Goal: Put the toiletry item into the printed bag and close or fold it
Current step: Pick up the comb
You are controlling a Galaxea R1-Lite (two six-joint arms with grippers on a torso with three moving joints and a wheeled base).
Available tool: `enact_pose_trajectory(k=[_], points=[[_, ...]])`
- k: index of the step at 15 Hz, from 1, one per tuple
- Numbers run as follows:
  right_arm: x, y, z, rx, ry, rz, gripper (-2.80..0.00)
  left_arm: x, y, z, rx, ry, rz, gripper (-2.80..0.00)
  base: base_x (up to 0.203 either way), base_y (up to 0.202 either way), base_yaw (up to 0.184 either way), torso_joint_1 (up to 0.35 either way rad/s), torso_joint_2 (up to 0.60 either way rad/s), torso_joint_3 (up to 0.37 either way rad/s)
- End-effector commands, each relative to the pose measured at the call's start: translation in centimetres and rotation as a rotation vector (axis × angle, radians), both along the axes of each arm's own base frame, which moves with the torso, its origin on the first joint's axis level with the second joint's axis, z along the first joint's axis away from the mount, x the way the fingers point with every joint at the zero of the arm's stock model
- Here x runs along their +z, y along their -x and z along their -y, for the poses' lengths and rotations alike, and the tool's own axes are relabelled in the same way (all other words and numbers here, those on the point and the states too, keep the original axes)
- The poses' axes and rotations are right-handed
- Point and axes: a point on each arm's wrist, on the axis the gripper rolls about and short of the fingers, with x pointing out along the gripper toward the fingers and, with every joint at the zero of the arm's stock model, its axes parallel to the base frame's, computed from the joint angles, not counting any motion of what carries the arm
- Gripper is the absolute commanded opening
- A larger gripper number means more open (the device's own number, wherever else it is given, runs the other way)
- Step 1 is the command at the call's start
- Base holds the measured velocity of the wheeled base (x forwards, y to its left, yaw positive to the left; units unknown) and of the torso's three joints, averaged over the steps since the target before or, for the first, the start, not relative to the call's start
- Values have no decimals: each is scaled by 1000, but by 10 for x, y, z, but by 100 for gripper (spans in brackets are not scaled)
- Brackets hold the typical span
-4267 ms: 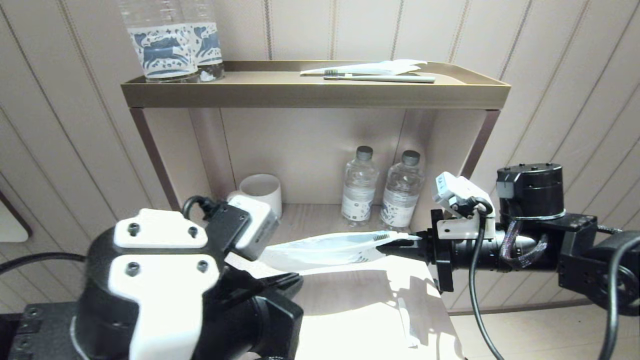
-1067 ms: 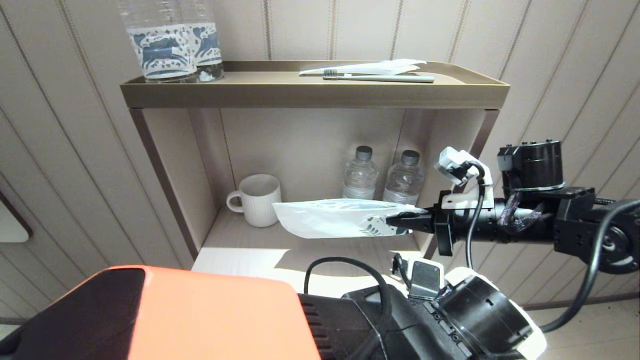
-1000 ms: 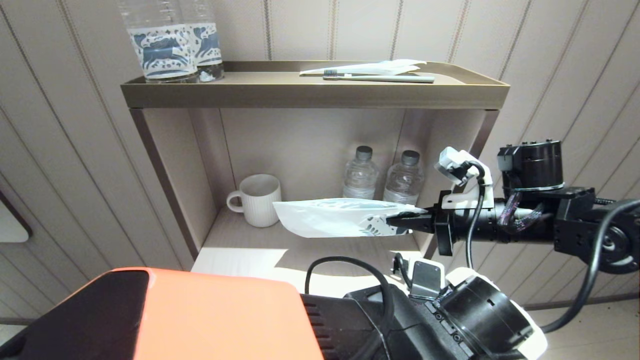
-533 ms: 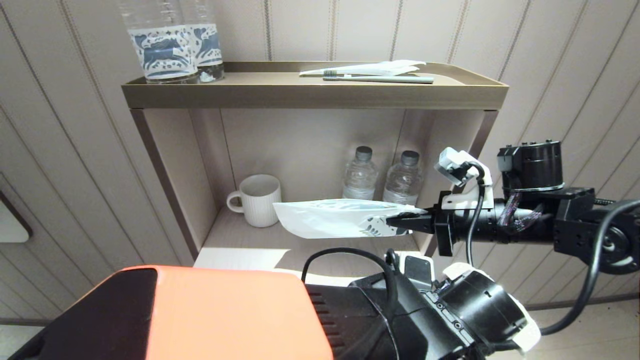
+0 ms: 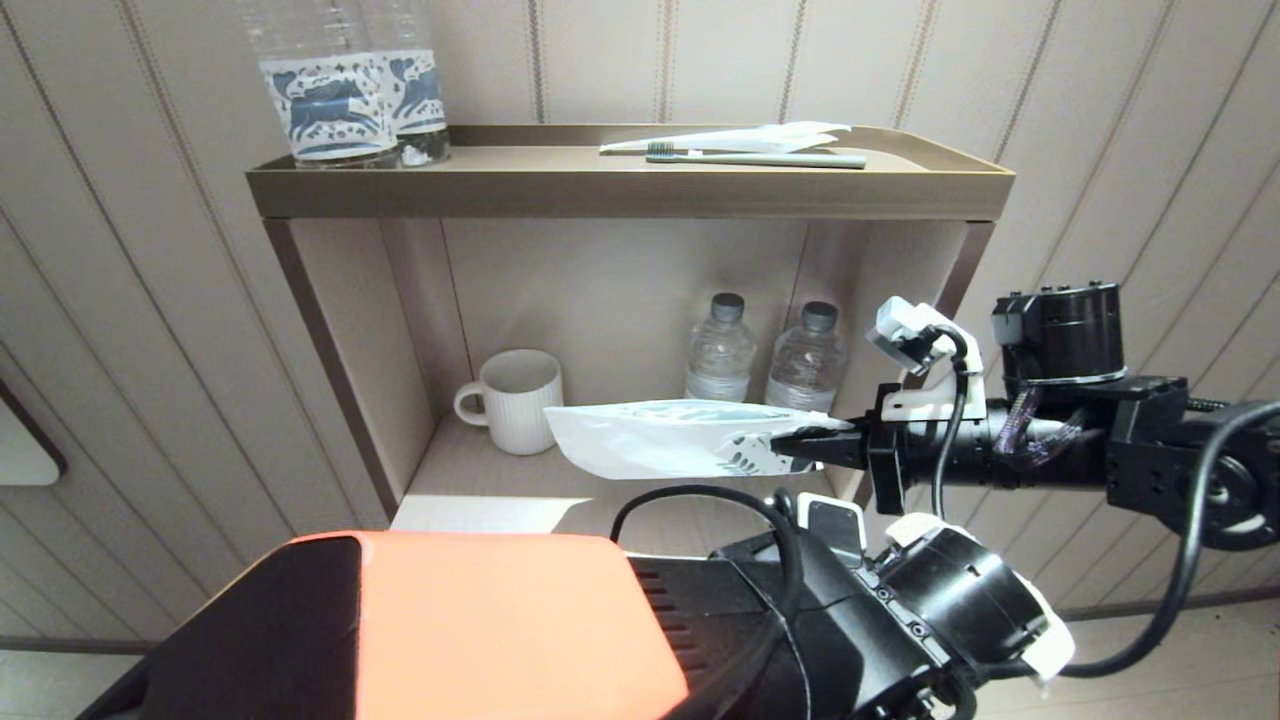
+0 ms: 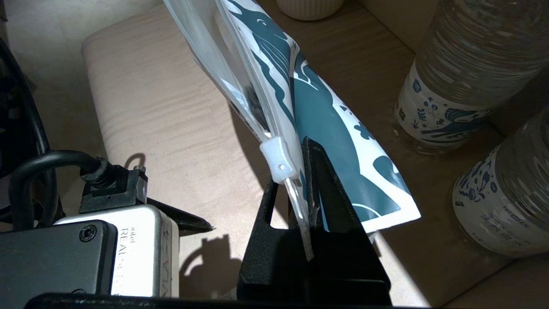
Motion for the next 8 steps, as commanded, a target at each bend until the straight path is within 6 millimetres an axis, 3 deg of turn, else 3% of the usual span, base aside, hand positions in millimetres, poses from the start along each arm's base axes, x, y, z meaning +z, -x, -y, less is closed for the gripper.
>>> enact_pose_trajectory(k=[1,8], points=[[1,0,0,5,-2,6,-280,-6,0,1,4,-13,-7,-280,0,0,0,0,0,0],[1,0,0,5,-2,6,-280,0,0,-1,12,-7,2,-280,0,0,0,0,0,0]])
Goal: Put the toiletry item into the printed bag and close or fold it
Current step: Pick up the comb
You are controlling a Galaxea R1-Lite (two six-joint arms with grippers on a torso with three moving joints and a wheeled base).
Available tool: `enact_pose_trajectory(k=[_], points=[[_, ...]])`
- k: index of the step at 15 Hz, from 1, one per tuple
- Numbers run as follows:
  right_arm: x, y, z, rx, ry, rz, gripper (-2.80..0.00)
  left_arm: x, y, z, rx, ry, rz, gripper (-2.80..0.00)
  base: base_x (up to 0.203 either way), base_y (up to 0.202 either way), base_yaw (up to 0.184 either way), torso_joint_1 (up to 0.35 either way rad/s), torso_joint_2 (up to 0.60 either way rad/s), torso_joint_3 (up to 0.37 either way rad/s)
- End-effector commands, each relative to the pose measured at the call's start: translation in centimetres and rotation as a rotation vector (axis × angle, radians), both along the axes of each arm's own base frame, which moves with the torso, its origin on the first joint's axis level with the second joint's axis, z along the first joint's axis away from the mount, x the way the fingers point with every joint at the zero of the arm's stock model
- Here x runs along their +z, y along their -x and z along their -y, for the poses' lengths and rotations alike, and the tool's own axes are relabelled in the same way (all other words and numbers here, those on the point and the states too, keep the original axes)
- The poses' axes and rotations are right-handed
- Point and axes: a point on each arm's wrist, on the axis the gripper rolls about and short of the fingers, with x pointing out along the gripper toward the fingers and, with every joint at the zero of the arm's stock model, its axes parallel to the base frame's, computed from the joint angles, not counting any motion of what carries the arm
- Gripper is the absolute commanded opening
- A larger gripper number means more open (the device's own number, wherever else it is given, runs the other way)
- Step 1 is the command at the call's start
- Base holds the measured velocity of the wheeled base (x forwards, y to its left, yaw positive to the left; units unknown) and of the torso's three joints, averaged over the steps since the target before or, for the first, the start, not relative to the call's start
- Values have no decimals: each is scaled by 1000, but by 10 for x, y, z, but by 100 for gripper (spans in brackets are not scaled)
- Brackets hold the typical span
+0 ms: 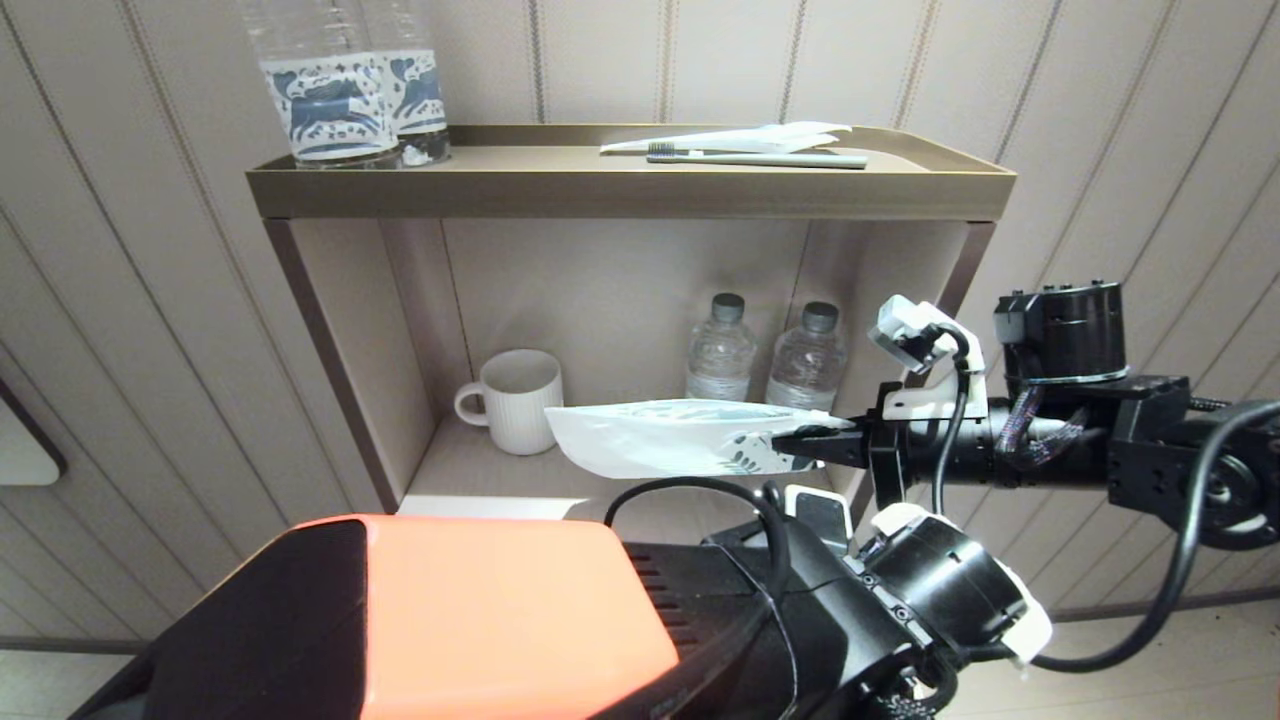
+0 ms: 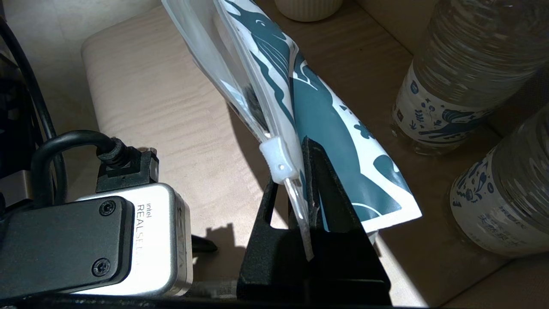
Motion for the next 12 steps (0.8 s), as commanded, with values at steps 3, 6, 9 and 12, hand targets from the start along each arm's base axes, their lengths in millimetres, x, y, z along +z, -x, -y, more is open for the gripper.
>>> enact_pose_trajectory(k=[3,6,9,12], points=[[0,0,0,5,-1,3,-280,7,1,-2,9,11,1,-280,0,0,0,0,0,0],[-1,0,0,5,1,1,-280,17,2,-9,34,19,-7,-280,0,0,0,0,0,0],[-2,0,0,5,1,-4,-280,57,4,-28,70,102,-14,-280,0,0,0,0,0,0],[-8,-5,-2,7,6,-21,-280,112,16,-56,49,189,-15,-280,0,0,0,0,0,0]])
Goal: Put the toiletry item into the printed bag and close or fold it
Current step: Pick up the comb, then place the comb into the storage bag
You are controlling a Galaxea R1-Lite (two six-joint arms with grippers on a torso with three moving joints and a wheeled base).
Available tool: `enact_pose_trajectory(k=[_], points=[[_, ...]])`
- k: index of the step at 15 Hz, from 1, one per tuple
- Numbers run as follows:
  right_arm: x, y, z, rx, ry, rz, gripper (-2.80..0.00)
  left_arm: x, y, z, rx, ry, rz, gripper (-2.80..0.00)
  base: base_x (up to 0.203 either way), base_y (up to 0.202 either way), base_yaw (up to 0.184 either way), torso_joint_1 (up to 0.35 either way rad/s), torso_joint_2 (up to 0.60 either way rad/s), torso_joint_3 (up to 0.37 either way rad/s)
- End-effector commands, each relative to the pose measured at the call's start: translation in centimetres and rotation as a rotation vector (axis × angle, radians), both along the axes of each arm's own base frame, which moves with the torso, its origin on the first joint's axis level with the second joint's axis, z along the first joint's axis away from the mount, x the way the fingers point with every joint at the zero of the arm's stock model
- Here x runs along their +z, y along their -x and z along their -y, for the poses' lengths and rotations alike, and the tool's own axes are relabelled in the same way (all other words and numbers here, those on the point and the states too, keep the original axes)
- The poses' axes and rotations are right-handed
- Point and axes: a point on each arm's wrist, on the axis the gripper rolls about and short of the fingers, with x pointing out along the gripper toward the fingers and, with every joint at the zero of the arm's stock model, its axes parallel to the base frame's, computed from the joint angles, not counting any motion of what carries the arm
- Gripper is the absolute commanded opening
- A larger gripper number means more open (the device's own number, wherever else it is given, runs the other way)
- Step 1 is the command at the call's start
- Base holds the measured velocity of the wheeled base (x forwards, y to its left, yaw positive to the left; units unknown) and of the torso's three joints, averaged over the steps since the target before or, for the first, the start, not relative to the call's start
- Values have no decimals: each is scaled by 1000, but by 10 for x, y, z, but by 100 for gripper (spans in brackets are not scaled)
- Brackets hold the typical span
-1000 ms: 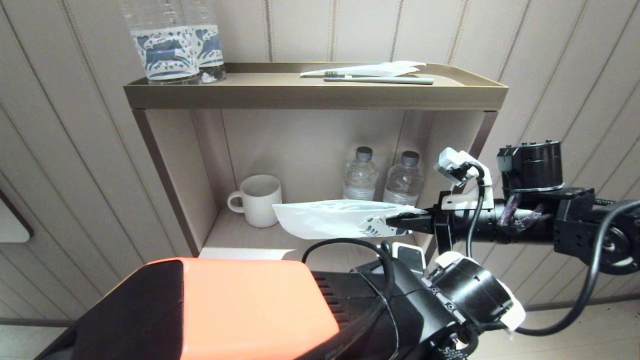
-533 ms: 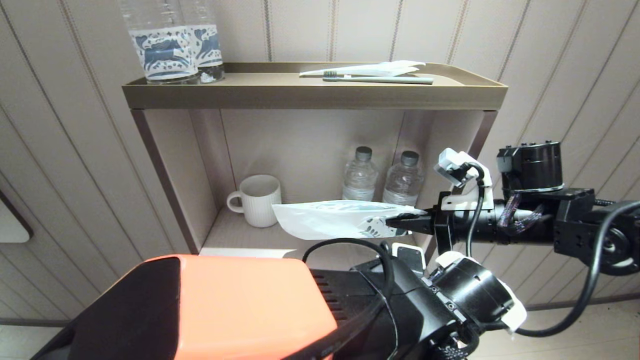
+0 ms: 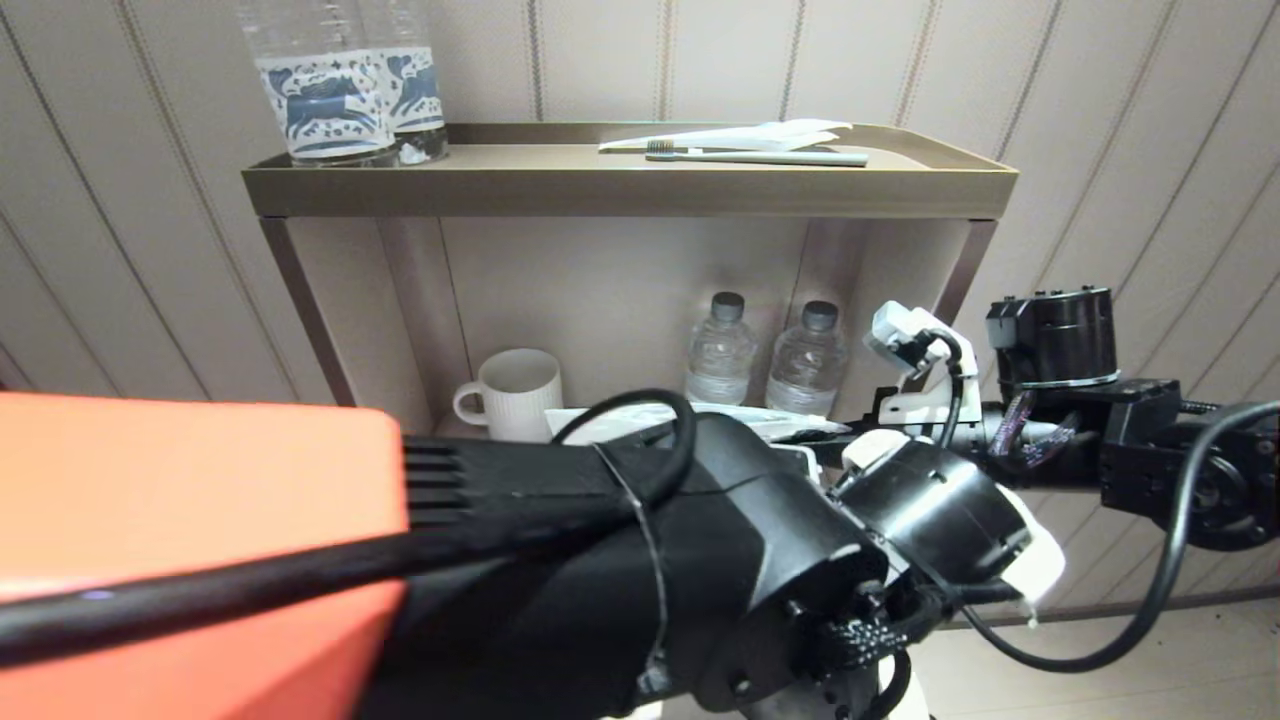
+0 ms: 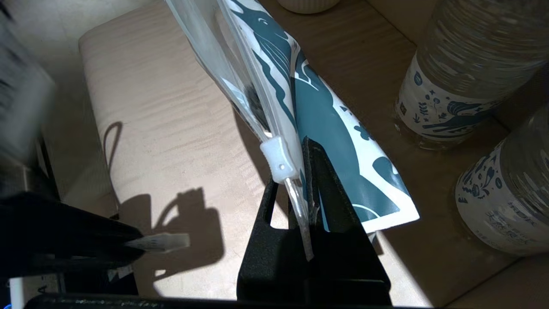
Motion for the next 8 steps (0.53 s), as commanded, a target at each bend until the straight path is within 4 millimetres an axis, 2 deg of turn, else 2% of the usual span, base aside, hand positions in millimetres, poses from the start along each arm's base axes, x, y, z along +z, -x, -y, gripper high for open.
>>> enact_pose_trajectory(k=[1,3,5,8], points=[[-7,-4,-2,7,6,-18,-280,49,9,-24,-9,96,50,-280,0,0,0,0,0,0],[-13,-4,-6,20,13,-32,-280,79,14,-43,-59,128,112,-280,0,0,0,0,0,0],[-17,-4,-8,30,22,-38,-280,98,15,-54,-77,129,205,-280,0,0,0,0,0,0],[-17,-2,-9,35,23,-38,-280,102,-19,-63,-15,132,283,-280,0,0,0,0,0,0]])
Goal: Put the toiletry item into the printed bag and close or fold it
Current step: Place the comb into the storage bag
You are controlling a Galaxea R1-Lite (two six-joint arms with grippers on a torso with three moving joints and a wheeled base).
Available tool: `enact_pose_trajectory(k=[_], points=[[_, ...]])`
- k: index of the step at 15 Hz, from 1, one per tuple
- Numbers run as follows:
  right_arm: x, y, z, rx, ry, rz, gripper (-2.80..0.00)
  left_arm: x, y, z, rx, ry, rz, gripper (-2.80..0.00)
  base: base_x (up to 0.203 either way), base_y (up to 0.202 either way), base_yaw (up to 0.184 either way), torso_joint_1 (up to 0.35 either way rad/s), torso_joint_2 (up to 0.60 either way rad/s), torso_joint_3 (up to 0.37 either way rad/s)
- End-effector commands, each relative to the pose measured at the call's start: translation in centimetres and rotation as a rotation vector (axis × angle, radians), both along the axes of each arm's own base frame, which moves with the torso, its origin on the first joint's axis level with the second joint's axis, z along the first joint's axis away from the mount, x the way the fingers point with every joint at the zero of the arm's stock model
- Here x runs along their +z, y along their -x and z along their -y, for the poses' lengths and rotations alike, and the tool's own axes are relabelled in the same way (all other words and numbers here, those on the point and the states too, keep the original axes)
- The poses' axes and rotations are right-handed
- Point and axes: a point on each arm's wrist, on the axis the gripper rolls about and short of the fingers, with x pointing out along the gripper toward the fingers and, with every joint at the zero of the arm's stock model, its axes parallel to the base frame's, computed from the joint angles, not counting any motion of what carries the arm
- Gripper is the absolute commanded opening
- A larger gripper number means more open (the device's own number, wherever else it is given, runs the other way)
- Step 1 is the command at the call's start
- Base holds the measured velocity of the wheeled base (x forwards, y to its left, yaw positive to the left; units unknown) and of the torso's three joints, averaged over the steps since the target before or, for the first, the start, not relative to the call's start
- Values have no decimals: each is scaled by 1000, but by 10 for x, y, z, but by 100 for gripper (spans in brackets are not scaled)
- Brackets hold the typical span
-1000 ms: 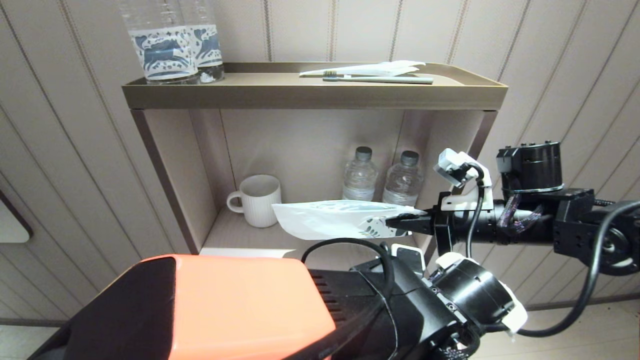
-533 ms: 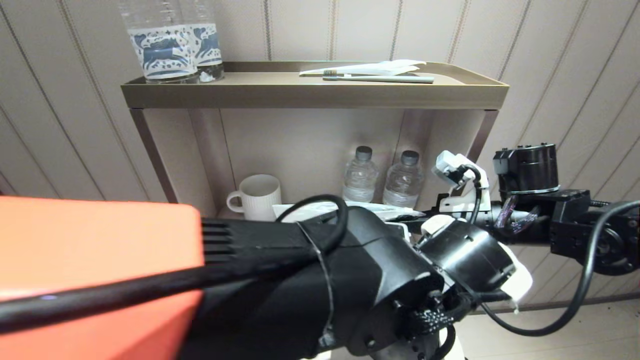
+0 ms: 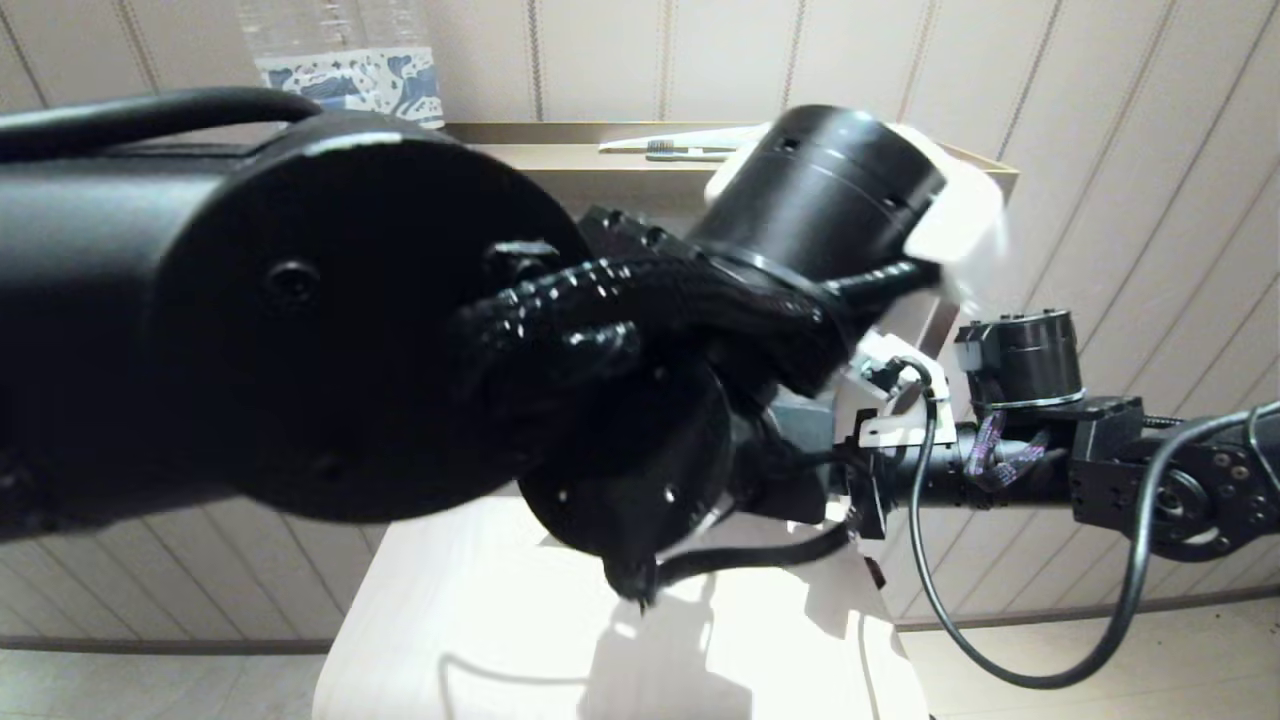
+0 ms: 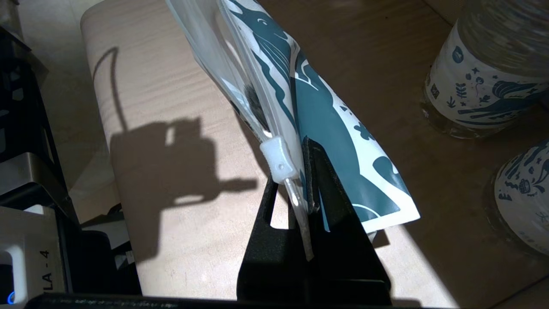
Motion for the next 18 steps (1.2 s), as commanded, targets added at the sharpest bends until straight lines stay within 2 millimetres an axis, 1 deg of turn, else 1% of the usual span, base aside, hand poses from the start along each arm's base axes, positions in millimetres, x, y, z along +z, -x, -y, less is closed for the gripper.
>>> enact_pose_trajectory(k=[1,2,4,8,10,12,13,15,18], points=[[-2,0,-1,7,0,-4,-280,0,-18,-7,44,9,18,-280,0,0,0,0,0,0],[-1,0,-1,7,0,-2,-280,-6,-29,-6,61,-5,18,-280,0,0,0,0,0,0],[-1,1,-2,10,0,-3,-280,-12,-41,-7,27,-25,11,-280,0,0,0,0,0,0],[-2,1,-3,14,1,-4,-280,-1,-37,-11,-96,-33,41,-280,0,0,0,0,0,0],[-5,1,-5,22,7,-7,-280,2,-36,-15,-179,-23,15,-280,0,0,0,0,0,0],[-2,0,-3,18,5,4,-280,4,-37,-22,-253,4,-19,-280,0,0,0,0,0,0],[-3,1,-4,20,7,0,-280,7,-37,-29,-358,23,-42,-280,0,0,0,0,0,0],[-2,0,-3,17,6,3,-280,8,-37,-46,-560,-21,-10,-280,0,0,0,0,0,0],[-3,0,-3,17,7,1,-280,0,-48,-63,-702,-162,94,-280,0,0,0,0,0,0]])
